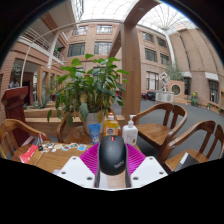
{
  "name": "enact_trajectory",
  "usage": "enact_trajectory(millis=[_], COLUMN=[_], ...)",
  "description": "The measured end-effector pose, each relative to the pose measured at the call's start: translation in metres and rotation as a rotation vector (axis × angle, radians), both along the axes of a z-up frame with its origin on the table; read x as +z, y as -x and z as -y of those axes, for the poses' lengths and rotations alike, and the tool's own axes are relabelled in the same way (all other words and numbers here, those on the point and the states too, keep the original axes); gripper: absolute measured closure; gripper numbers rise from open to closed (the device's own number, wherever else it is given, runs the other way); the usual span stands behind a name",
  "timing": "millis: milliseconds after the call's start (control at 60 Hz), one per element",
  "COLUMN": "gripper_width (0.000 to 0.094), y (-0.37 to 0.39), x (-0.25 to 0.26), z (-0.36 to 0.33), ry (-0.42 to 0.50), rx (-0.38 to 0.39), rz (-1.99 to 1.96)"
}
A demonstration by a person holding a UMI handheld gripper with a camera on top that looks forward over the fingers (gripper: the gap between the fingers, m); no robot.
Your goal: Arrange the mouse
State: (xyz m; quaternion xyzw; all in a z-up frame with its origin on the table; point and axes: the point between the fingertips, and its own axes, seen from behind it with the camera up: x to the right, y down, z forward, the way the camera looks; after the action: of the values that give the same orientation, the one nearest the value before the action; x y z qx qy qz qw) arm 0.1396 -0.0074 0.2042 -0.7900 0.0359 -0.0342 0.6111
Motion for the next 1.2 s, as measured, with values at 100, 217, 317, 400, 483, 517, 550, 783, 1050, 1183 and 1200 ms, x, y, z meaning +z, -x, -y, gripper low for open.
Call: enact_trajectory(millis=[100,217,317,400,483,517,550,783,1050,1183,1200], gripper_width=[0.0593,0.059,0.0588,0.0569,0.0533,0.0512,0.05,0.0109,0.0077,0.008,0.0082], y=[0.046,0.098,0.124,0.13,0.132,0.133,0.136,0.138,0.145,0.152,0.151], x=[0.004,-0.064,-0.134,-0.178,-0.201,-0.21,-0.216,-0.175,-0.08,-0.051,-0.049], z=[-0.007,-0.004,0.009,0.018,0.023,0.027,0.029,0.053,0.134,0.18,0.185], ry=[0.013,0.144,0.297,0.367,0.417,0.435,0.449,0.39,0.279,0.249,0.25], rx=[0.083,0.157,0.182,0.172,0.166,0.16,0.161,0.168,0.154,0.153,0.15], rz=[0.004,-0.002,-0.04,-0.019,-0.02,-0.028,-0.044,-0.026,0.031,0.039,0.043])
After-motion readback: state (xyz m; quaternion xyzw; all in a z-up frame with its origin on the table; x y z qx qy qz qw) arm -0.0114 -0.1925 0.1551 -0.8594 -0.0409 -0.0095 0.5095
